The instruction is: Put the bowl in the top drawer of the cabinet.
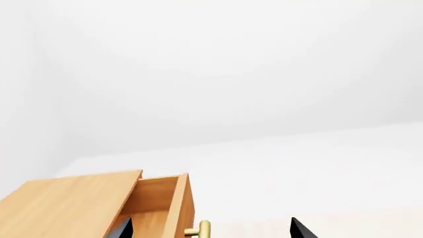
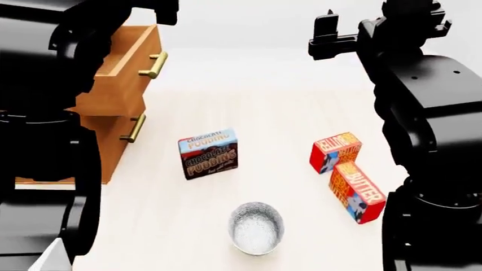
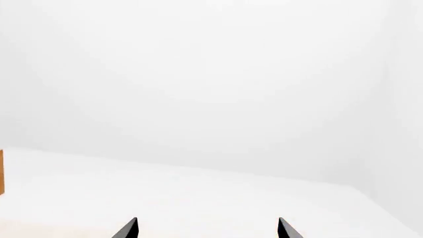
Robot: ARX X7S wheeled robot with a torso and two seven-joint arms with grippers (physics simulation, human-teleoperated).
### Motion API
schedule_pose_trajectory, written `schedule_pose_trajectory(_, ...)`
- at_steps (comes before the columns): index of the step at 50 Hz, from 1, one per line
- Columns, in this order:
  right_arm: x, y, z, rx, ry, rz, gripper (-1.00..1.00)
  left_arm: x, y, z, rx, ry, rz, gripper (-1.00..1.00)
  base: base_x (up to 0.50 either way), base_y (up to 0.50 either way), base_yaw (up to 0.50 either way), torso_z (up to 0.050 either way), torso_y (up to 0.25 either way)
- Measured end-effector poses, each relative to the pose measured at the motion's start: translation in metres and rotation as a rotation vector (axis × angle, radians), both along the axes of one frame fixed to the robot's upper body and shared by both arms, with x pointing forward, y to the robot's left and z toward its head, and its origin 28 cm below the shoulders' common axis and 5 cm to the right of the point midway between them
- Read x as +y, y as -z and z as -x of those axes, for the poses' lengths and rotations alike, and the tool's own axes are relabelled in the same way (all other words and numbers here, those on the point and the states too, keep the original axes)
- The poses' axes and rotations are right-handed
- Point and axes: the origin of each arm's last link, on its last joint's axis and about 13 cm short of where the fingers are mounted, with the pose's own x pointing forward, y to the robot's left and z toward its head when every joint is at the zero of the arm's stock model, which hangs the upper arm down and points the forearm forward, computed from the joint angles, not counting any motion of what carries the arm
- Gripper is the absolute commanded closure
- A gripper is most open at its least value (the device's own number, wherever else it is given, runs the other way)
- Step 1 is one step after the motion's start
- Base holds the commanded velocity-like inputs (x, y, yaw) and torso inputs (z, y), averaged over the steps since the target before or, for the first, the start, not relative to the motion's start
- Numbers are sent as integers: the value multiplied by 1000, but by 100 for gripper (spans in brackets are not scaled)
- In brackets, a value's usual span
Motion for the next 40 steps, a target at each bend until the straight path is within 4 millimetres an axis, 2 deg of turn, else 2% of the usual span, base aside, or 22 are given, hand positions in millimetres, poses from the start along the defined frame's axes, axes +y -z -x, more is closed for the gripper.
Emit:
schedule_pose_trajectory(7, 0, 2, -1, 2, 2, 20, -100, 1, -1, 1, 18, -2, 3, -100, 500, 267, 0, 0, 0)
schedule_pose_trajectory(21, -3, 5, -2, 11, 3, 24, -100, 2, -2, 2, 67, -8, -2, -100, 500, 6, 0, 0, 1)
schedule_pose_trajectory(29, -4, 9, -3, 15, 18, 28, -100, -1, 7, -15, 133, -13, 4, -100, 500, 0, 0, 0, 2)
schedule_pose_trajectory(40, -7, 20, -7, 39, 45, 49, -100, 1, 23, -42, 255, -43, 67, -100, 0, 0, 0, 0, 0)
